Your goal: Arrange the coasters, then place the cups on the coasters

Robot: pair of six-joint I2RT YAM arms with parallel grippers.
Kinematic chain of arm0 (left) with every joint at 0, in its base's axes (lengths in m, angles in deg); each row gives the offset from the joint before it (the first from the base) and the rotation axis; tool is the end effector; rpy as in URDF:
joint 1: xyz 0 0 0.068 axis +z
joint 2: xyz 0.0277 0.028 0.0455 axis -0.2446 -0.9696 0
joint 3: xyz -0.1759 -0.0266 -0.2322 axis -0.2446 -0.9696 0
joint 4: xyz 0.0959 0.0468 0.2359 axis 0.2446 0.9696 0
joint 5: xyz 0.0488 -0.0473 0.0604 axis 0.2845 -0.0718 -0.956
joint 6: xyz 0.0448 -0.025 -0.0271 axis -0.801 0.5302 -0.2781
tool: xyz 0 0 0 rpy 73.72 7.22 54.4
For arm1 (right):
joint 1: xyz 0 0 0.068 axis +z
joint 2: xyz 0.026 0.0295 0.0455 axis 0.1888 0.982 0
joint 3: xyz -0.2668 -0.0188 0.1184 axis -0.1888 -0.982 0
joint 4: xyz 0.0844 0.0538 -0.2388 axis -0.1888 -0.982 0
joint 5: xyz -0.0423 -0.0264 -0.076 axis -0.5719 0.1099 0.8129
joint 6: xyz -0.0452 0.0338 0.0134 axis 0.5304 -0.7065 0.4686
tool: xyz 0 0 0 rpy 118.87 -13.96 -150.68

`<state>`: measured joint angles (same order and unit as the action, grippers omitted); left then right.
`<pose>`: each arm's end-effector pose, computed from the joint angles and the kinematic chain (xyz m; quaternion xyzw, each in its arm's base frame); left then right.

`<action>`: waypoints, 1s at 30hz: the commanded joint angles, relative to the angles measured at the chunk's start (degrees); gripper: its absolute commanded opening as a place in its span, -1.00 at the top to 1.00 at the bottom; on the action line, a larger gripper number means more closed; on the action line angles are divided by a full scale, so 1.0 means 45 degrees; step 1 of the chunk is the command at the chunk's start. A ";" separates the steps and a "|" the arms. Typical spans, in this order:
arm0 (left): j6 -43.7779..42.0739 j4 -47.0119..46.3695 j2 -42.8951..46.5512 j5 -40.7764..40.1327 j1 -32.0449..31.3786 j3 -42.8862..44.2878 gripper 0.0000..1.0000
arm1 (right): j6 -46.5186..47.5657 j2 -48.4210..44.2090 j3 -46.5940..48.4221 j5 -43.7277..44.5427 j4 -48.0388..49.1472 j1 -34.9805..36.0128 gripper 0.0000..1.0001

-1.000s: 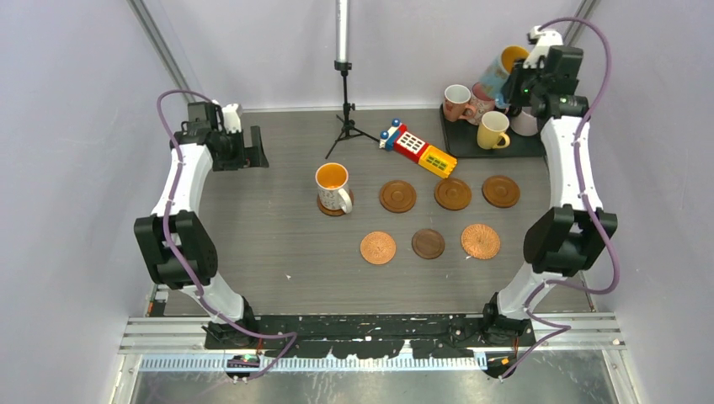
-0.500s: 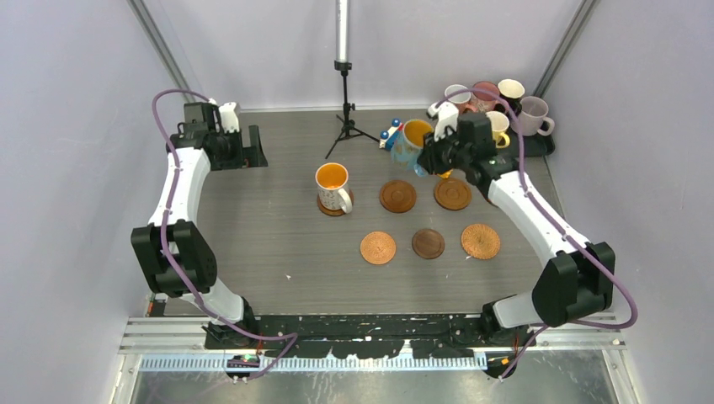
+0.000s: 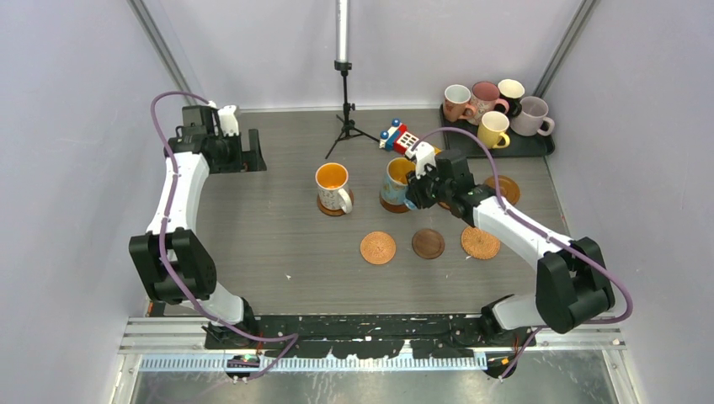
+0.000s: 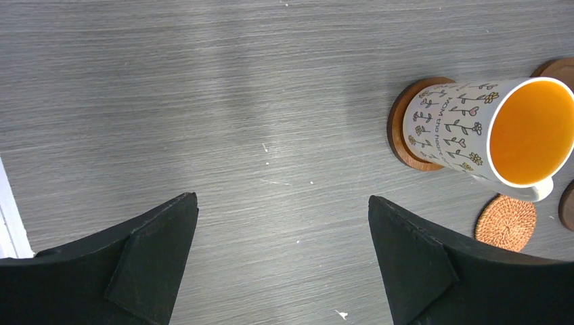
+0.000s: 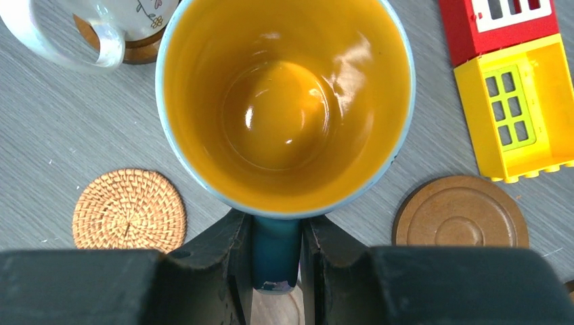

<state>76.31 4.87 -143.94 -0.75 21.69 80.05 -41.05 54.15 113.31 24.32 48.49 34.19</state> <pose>0.3329 0.0312 0.3392 -0.0058 0.9347 -0.1228 0.3336 0.2710 0.1261 0.2638 -0.3005 0.8379 0.1450 0.4319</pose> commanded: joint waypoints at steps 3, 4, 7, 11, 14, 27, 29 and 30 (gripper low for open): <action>-0.0194 0.0103 0.0557 -0.0132 0.0066 0.0017 -0.99 | 0.0557 -0.0030 0.0292 -0.0054 0.3539 0.0052 0.99; -0.0195 0.0122 0.0556 -0.0129 0.0070 0.0002 -0.99 | 0.0630 0.0045 0.0296 -0.0074 0.3548 0.0042 0.99; -0.0206 0.0132 0.0522 -0.0132 0.0065 0.0008 -0.99 | 0.0978 0.0306 0.0362 -0.0286 0.3293 0.0040 0.99; -0.0219 0.0134 0.0456 -0.0171 0.0080 0.0074 -0.99 | 0.1187 0.0545 0.0448 -0.0293 0.2942 0.0044 0.99; -0.0235 0.0194 0.0410 -0.0115 0.0068 0.0085 -0.99 | 0.1220 0.0837 0.0590 -0.0243 0.2788 0.0054 0.99; -0.0471 0.0433 0.0277 -0.0149 0.0082 0.0318 -0.99 | 0.1479 0.1442 0.0809 -0.0066 0.2255 0.0053 0.99; -0.0493 0.0446 0.0252 -0.0150 0.0068 0.0336 -0.99 | 0.1505 0.1414 0.0805 0.0037 0.2224 0.0052 0.99; -0.0509 0.0446 0.0237 -0.0153 0.0068 0.0355 -1.00 | 0.1551 0.1405 0.0795 0.0106 0.2192 0.0052 1.00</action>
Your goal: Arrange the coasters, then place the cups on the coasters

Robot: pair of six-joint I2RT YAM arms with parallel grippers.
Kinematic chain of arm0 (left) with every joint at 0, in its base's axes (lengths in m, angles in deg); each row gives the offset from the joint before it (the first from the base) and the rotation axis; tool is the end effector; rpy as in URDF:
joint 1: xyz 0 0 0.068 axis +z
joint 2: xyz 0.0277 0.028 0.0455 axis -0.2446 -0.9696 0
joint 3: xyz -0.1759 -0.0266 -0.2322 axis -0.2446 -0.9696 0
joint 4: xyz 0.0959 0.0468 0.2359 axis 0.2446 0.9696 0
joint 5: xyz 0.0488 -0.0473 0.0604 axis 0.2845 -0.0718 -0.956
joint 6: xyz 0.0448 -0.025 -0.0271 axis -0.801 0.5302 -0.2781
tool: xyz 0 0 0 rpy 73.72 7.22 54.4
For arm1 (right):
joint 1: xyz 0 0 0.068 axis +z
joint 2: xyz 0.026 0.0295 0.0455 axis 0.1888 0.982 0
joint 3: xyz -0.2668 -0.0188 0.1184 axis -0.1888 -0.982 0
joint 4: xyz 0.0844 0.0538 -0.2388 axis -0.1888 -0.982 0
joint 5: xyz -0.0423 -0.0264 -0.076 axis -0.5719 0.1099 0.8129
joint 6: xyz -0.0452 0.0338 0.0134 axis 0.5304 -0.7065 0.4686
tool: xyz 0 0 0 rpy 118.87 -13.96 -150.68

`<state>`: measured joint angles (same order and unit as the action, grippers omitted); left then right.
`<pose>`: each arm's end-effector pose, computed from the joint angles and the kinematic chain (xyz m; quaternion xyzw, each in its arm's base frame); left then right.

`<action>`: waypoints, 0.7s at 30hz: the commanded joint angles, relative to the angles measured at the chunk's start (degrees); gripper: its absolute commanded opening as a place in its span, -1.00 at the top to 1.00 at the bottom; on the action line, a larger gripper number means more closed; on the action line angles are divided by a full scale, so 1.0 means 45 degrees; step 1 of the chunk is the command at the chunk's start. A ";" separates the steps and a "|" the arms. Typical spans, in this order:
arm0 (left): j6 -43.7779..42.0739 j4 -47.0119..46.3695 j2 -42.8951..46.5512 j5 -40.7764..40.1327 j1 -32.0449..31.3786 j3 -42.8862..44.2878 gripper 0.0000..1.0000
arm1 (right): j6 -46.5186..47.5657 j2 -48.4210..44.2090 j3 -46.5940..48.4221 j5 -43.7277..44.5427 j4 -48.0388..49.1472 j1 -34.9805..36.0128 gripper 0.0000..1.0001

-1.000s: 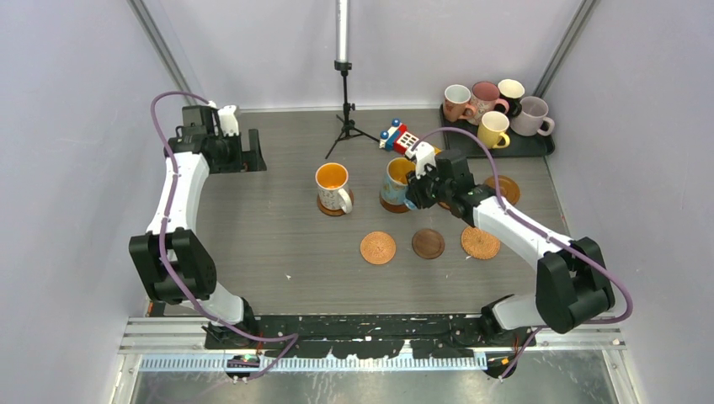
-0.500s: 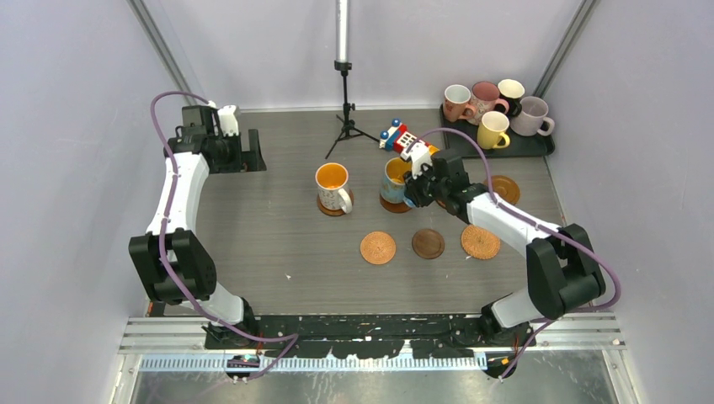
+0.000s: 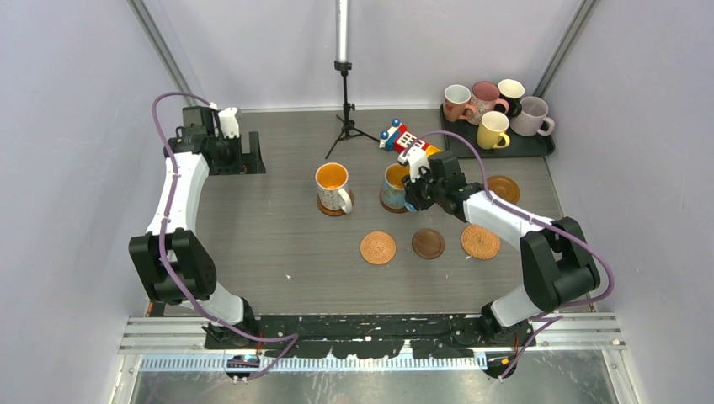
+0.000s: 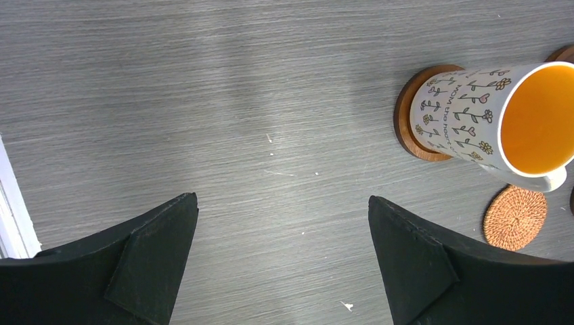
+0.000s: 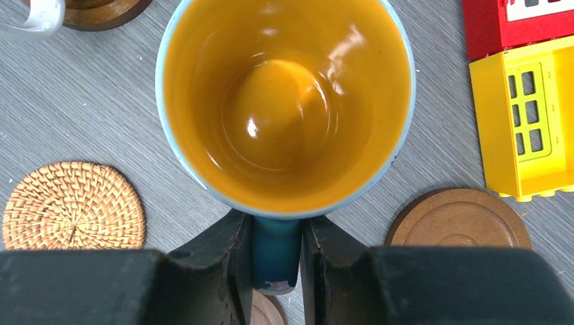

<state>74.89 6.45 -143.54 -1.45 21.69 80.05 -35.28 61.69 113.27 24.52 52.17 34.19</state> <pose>0.3289 0.0311 0.3394 0.0022 0.9387 -0.1143 0.3254 0.2914 0.1347 0.2311 -0.3435 0.8370 0.1210 0.4083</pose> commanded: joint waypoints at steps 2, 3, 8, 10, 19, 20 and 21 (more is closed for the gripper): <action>-0.0190 0.0125 0.0054 0.0008 0.0068 0.0421 -0.99 | 0.0331 -0.0256 0.0809 0.0226 0.1368 0.0054 0.99; -0.0187 0.0134 0.0019 0.0013 0.0075 0.0464 -0.99 | 0.0361 -0.0226 0.0823 0.0267 0.1354 0.0042 1.00; -0.0065 0.0144 -0.0171 0.0144 0.0078 0.0644 -0.99 | 0.0358 -0.0058 0.0873 0.0386 0.1356 0.0044 1.00; -0.0059 0.0163 -0.0217 0.0162 0.0068 0.0706 -0.99 | 0.0366 -0.0011 0.0890 0.0406 0.1336 0.0054 0.99; -0.0136 0.0230 -0.0219 0.0106 0.0074 0.0715 -0.99 | 0.0651 -0.0220 0.0954 0.0237 0.0442 0.0052 0.03; -0.0137 0.0242 -0.0201 0.0098 0.0066 0.0725 -0.99 | 0.0677 -0.0327 0.0934 0.0208 0.0328 0.0052 -0.03; -0.0127 0.0249 -0.0208 0.0114 0.0068 0.0729 -1.00 | 0.0707 -0.0406 0.0915 0.0187 0.0189 0.0047 -0.05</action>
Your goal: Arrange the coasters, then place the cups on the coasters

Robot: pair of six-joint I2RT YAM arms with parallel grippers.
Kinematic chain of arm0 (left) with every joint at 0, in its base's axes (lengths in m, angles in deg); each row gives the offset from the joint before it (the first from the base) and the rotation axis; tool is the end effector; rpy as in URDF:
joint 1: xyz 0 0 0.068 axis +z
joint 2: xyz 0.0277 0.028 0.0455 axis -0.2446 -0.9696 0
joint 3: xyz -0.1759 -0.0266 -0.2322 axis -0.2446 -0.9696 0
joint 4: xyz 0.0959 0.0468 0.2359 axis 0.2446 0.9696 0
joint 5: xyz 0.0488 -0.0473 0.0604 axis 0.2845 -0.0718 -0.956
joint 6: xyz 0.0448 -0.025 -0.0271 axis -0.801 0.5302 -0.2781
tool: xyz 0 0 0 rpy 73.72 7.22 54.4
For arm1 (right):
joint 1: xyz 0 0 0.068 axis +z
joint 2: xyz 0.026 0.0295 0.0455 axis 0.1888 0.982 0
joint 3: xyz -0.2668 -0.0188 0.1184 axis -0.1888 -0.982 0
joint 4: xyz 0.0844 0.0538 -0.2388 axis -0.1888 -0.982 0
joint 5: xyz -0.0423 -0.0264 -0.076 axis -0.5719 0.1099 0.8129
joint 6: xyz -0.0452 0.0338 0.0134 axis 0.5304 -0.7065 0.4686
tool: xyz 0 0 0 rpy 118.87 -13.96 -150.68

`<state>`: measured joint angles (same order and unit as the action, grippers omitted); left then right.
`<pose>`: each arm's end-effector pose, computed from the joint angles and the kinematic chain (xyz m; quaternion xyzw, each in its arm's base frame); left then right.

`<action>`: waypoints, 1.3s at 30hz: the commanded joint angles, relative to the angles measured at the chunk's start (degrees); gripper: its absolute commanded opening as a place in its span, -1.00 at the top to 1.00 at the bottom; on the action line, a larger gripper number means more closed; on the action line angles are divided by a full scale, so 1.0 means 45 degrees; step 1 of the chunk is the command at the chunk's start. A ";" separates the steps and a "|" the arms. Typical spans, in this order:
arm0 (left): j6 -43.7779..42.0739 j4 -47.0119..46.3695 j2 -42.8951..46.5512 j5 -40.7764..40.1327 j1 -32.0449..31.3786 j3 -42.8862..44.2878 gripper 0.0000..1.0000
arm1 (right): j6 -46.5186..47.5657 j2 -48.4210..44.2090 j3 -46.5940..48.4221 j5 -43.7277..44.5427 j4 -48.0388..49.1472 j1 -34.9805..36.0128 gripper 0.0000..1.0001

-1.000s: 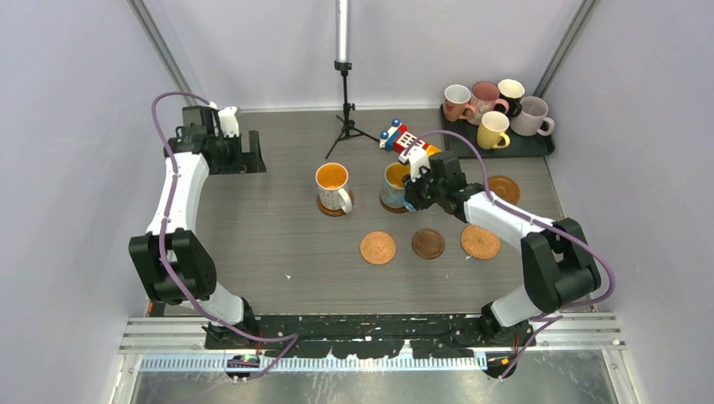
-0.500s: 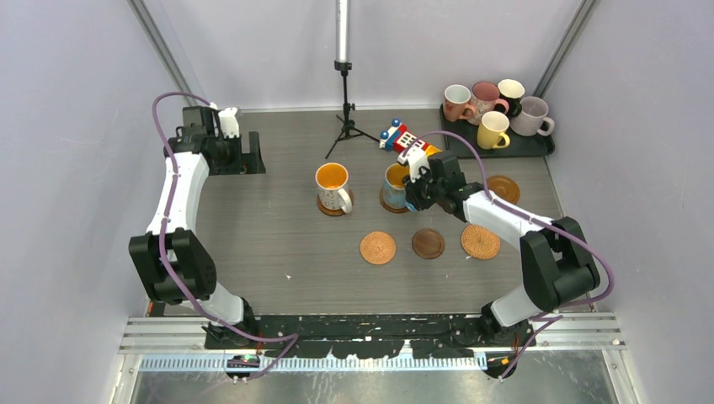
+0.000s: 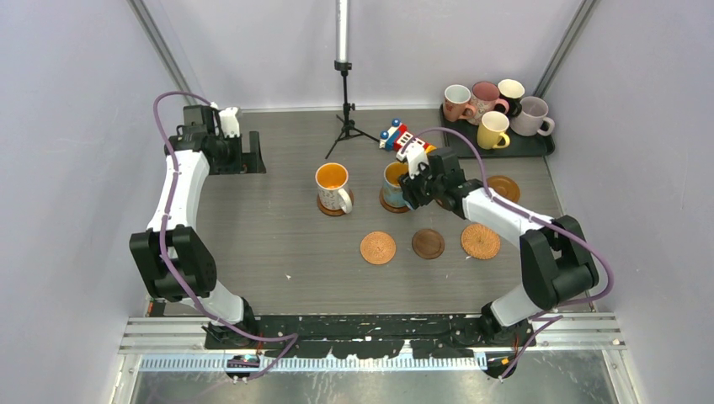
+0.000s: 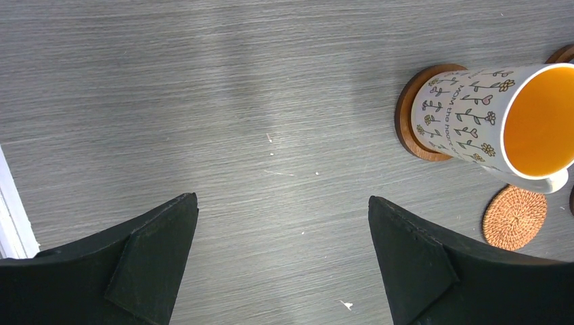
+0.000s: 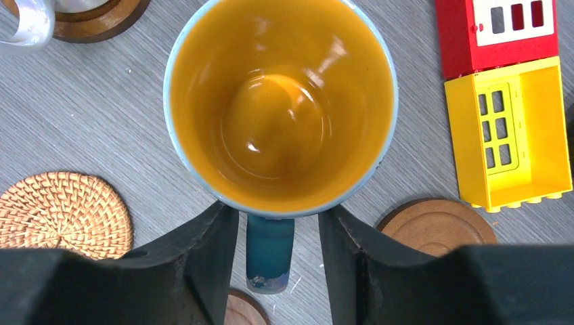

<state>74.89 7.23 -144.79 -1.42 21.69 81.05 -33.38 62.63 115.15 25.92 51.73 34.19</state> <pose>0.3335 0.0317 0.3371 0.0009 0.9414 -0.1156 0.3170 0.2982 0.1366 0.2359 -0.3527 0.8322 0.1033 0.4152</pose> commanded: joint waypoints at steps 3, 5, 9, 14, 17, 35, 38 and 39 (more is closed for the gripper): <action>-0.0093 0.0094 0.0083 0.0171 0.0067 0.0525 -1.00 | 0.0345 -0.0936 0.0559 -0.0156 -0.0278 0.0048 -0.17; -0.0095 0.0090 0.0125 0.0185 0.0070 0.0525 -0.99 | 0.0372 -0.1203 0.0707 -0.0207 -0.0851 0.0034 -0.22; -0.0146 0.0116 0.0183 0.0274 0.0066 0.0444 -0.99 | 0.0214 -0.1912 0.1377 -0.1064 -0.2550 -0.0186 -0.28; -0.0184 0.0118 0.0283 0.0281 0.0068 0.0236 -0.99 | -0.1290 -0.2431 0.2944 -0.2792 -0.4109 -0.1237 -0.37; -0.0178 0.0046 0.0350 0.0344 0.0066 0.0122 -1.00 | -0.1926 -0.2353 0.4096 -0.3064 -0.4162 -0.2279 -0.39; 0.0322 -0.0186 -0.0063 0.0359 0.0069 0.0198 -0.99 | -0.1076 0.5229 1.2792 -0.3447 -0.6057 -1.0369 -0.39; 0.0283 -0.0149 -0.0117 0.0265 0.0075 0.0174 -0.99 | -0.0739 0.6260 1.3276 -0.3046 -0.5926 -1.0531 -0.40; 0.0277 -0.0124 -0.0144 0.0226 0.0076 0.0191 -0.99 | -0.0719 0.6548 1.3476 -0.2919 -0.5913 -1.0532 -0.39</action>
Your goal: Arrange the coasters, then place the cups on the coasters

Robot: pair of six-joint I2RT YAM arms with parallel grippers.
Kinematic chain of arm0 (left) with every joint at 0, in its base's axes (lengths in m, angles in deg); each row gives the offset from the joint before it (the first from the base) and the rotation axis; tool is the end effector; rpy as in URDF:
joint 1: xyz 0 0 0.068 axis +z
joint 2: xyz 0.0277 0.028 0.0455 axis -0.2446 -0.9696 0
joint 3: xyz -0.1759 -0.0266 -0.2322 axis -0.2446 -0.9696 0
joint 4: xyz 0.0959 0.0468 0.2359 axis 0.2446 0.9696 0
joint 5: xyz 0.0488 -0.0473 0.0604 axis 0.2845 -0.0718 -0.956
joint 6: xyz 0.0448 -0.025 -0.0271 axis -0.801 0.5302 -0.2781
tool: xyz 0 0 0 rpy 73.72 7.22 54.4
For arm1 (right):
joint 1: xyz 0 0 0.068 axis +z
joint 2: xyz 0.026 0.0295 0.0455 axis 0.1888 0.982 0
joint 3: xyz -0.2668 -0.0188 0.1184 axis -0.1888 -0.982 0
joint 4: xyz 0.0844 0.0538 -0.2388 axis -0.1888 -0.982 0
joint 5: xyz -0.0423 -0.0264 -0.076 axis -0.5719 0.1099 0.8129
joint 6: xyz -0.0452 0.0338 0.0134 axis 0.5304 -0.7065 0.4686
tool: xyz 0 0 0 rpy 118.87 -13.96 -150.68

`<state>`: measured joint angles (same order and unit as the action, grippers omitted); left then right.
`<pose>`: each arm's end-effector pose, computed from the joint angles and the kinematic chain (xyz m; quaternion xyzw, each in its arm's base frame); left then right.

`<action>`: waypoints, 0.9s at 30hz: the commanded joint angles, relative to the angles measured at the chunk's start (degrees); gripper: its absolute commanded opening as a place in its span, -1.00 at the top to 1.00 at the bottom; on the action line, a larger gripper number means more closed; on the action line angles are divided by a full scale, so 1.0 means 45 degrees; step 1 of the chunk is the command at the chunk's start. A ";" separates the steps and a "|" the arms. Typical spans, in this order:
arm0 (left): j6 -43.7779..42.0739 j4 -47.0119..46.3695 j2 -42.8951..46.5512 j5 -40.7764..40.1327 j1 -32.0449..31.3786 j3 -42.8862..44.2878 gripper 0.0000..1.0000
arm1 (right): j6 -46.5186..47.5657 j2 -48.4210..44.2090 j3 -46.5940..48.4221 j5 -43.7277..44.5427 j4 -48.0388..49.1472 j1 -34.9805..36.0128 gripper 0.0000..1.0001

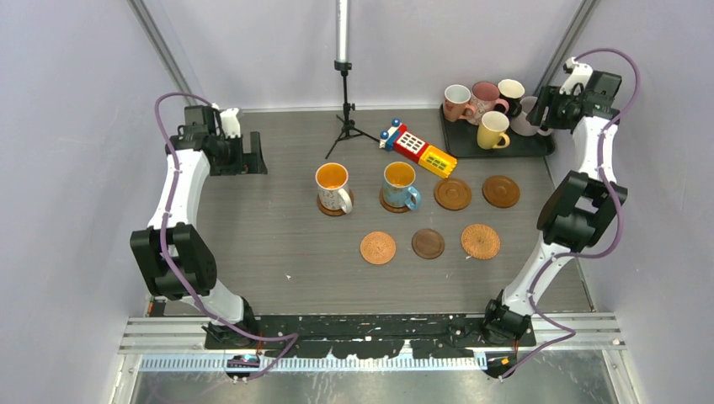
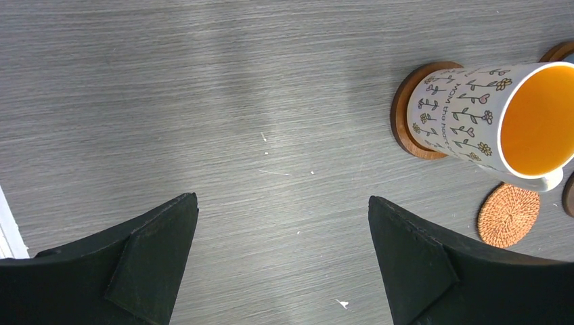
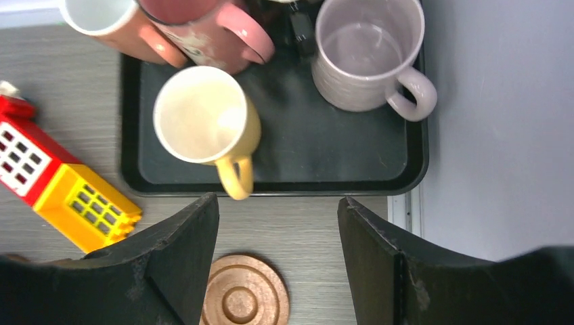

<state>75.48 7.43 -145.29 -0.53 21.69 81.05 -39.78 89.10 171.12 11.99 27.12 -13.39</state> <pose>0.3351 0.0313 0.3343 -0.0026 0.9421 -0.1253 0.3109 0.4375 -0.1786 0.3481 0.0011 0.8733 0.0414 0.4853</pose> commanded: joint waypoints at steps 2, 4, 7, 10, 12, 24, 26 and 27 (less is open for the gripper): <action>0.0097 -0.0109 -0.0088 -0.0031 0.0065 0.0273 -0.99 | 0.0655 0.1216 0.1459 0.0675 -0.0239 0.0030 -0.39; 0.0038 -0.0022 -0.0181 -0.0110 0.0071 0.0431 -0.99 | 0.0697 0.1708 0.1844 0.1412 0.0002 0.0012 -0.39; -0.0053 0.0220 -0.0426 -0.0221 0.0071 0.0743 -1.00 | 0.0865 0.2354 0.2546 0.1823 0.0112 -0.0160 -0.38; -0.0077 0.0315 -0.0569 -0.0304 0.0069 0.0995 -0.99 | 0.1045 0.2850 0.3323 0.1450 0.0091 -0.0481 -0.38; -0.0072 0.0368 -0.0638 -0.0293 0.0068 0.1059 -0.99 | 0.1476 0.3194 0.3738 0.1290 0.0000 -0.0612 -0.37; -0.0434 0.0835 -0.0399 -0.0630 0.0066 0.0574 -0.99 | 0.4638 0.4430 0.4201 0.0622 0.0400 -0.0856 -0.37; -0.0387 0.0913 -0.0454 -0.0611 0.0077 0.0625 -0.99 | 0.4867 0.4807 0.4626 0.0662 0.0375 -0.0856 -0.37; -0.0385 0.0986 -0.0513 -0.0590 0.0069 0.0704 -0.99 | 0.4999 0.4980 0.4792 0.0630 0.0351 -0.0856 -0.37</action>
<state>74.65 10.84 -148.48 -2.89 21.69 83.83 -22.25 109.06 188.11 14.75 26.70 -17.59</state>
